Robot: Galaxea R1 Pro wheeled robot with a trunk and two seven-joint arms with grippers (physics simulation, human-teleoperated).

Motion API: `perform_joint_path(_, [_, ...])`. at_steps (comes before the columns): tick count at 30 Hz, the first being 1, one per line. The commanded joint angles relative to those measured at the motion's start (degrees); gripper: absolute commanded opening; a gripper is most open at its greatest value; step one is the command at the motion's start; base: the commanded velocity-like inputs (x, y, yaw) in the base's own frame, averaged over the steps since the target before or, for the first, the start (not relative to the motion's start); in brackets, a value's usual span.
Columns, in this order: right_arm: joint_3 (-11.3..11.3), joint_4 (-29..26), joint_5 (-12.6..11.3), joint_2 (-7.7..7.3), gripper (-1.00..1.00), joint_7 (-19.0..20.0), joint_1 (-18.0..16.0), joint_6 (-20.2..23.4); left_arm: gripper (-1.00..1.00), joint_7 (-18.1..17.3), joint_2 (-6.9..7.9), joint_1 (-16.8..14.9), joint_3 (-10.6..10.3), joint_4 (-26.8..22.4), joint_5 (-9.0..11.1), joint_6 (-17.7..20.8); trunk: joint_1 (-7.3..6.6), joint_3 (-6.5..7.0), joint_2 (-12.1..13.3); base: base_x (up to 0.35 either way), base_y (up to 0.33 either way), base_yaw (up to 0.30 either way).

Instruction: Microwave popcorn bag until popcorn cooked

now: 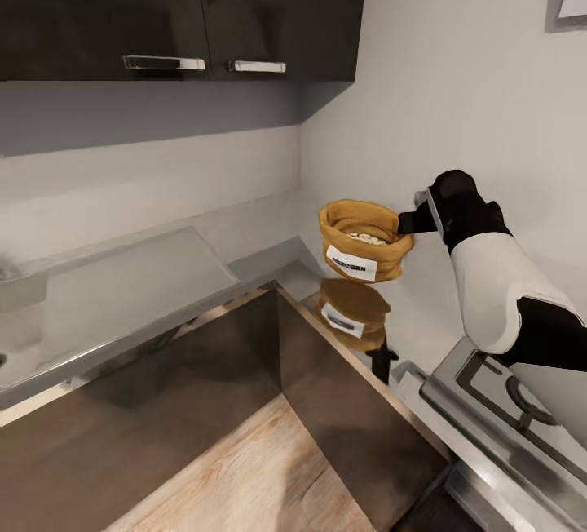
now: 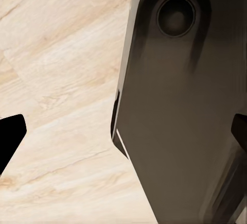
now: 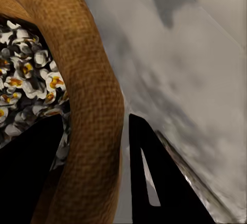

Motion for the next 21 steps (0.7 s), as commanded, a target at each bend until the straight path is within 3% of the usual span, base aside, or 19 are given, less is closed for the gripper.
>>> perform_joint_path(1, [-0.2,0.0,0.6,0.04,-1.00,0.5,0.0,0.1,1.00,0.0,-0.04,0.0,0.2,0.0,0.3,-0.2,-0.04,-0.06,0.0,-0.345,0.079,0.000])
perform_joint_path(11, [-0.2,0.0,0.6,-0.03,-1.00,0.5,0.0,0.1,1.00,0.0,-0.06,0.0,0.0,0.0,-0.3,-0.2,-0.04,-0.06,0.0,-0.345,0.106,0.000])
perform_joint_path(16, [-0.2,-0.1,0.6,-1.05,-1.00,0.4,0.0,0.1,1.00,0.0,-0.06,0.0,0.1,0.0,-0.3,-0.2,-0.04,-0.06,0.0,-0.345,0.121,0.000])
perform_joint_path(21, [-0.2,-0.1,0.6,-1.12,-1.00,0.3,0.0,0.1,1.00,0.0,-0.06,0.0,0.1,0.0,-0.3,-0.2,-0.04,-0.06,0.0,-0.345,0.123,0.000])
